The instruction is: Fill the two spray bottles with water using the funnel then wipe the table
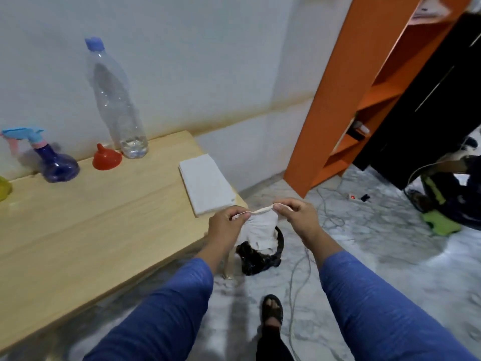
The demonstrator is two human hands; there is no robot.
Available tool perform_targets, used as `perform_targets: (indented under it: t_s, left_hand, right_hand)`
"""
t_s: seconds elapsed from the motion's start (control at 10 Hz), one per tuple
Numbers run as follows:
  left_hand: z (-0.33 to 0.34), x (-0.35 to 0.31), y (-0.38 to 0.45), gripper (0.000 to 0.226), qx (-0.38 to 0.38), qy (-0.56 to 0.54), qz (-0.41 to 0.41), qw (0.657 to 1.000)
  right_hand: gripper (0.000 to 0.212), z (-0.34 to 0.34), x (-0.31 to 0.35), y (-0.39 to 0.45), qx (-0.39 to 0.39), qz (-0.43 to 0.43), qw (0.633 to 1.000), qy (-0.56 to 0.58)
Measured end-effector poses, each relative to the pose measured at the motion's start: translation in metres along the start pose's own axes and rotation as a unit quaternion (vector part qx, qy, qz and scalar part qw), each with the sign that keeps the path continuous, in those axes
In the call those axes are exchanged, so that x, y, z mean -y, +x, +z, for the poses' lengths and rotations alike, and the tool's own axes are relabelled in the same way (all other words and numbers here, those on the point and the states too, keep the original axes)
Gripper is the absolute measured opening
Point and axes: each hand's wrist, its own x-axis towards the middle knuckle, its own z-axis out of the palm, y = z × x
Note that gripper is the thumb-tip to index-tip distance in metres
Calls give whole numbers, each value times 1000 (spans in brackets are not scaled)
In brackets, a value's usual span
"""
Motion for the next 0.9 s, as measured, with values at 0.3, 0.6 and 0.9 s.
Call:
perform_targets:
  t_s: [0.3,0.6,0.9]
  left_hand:
    - [131,14,133,13,16,67,-44,997]
    - [234,102,240,15,16,42,-198,979]
    - [299,214,276,37,84,103,-238,962]
  right_hand:
    - [5,-66,-81,143,-7,77,996,-32]
    - [19,-63,-206,268,14,179,982,-62]
    - [37,-28,-333,306,80,280,952,-94]
